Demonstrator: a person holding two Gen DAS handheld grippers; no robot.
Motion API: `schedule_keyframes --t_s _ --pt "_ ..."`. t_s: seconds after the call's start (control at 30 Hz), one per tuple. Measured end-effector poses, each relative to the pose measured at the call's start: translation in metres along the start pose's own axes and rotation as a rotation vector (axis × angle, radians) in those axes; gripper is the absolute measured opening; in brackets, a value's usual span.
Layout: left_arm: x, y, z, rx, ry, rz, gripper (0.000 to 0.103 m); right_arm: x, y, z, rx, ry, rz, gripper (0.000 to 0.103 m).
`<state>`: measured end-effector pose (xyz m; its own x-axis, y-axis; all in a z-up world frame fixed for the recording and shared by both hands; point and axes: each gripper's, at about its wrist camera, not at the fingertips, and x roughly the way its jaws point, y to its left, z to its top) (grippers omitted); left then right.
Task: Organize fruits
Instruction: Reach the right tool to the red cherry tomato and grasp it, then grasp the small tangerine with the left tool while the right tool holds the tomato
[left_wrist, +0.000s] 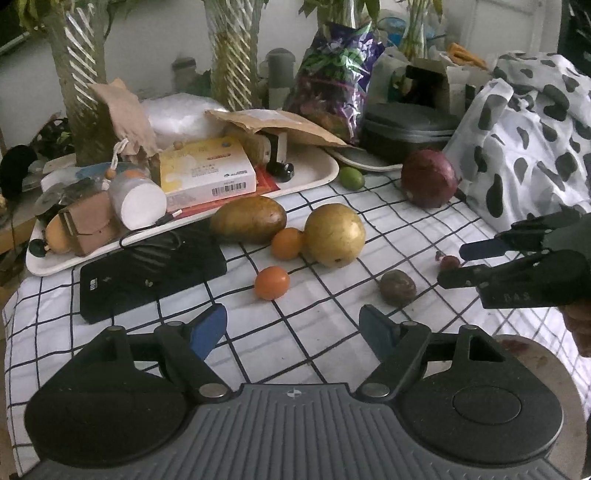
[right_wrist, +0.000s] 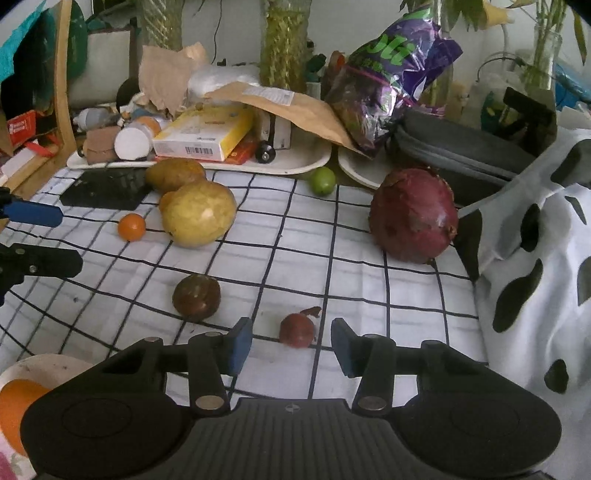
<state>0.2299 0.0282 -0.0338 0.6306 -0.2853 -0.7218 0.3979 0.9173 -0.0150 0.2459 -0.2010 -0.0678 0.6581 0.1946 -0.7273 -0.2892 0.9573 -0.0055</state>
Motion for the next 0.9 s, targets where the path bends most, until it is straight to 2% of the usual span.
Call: schedule_keyframes --t_s 0.07,0.13,0.2,0.43,0.5,0.57,0.7,0.9 --pt "0.003 0.003 0.000 -0.001 -0.002 -0.004 0.078 0.006 -0.001 0.001 0.007 0.018 -0.009 0.036" --pt "0.006 0.005 0.000 -0.003 -0.004 -0.011 0.078 0.010 -0.002 0.001 0.009 0.022 -0.006 0.032" --pt "0.010 0.006 -0.001 -0.001 -0.008 -0.023 0.078 0.010 -0.002 0.003 0.002 0.022 0.010 0.022" --pt "0.023 0.011 0.000 -0.003 -0.037 -0.036 0.075 0.002 0.001 0.009 -0.010 0.009 0.027 0.022" --pt "0.027 0.011 0.002 -0.005 -0.033 -0.040 0.063 0.000 0.002 0.011 -0.015 0.004 0.036 0.022" --pt "0.032 0.011 0.003 -0.002 -0.031 -0.033 0.060 -0.001 0.002 0.011 -0.021 0.001 0.038 0.022" --pt "0.041 0.014 0.007 -0.012 -0.035 -0.025 0.043 -0.003 0.000 0.013 -0.024 -0.007 0.039 0.022" --pt "0.056 0.018 0.012 0.002 -0.029 -0.013 0.038 -0.006 -0.008 0.014 -0.001 -0.014 0.039 0.022"
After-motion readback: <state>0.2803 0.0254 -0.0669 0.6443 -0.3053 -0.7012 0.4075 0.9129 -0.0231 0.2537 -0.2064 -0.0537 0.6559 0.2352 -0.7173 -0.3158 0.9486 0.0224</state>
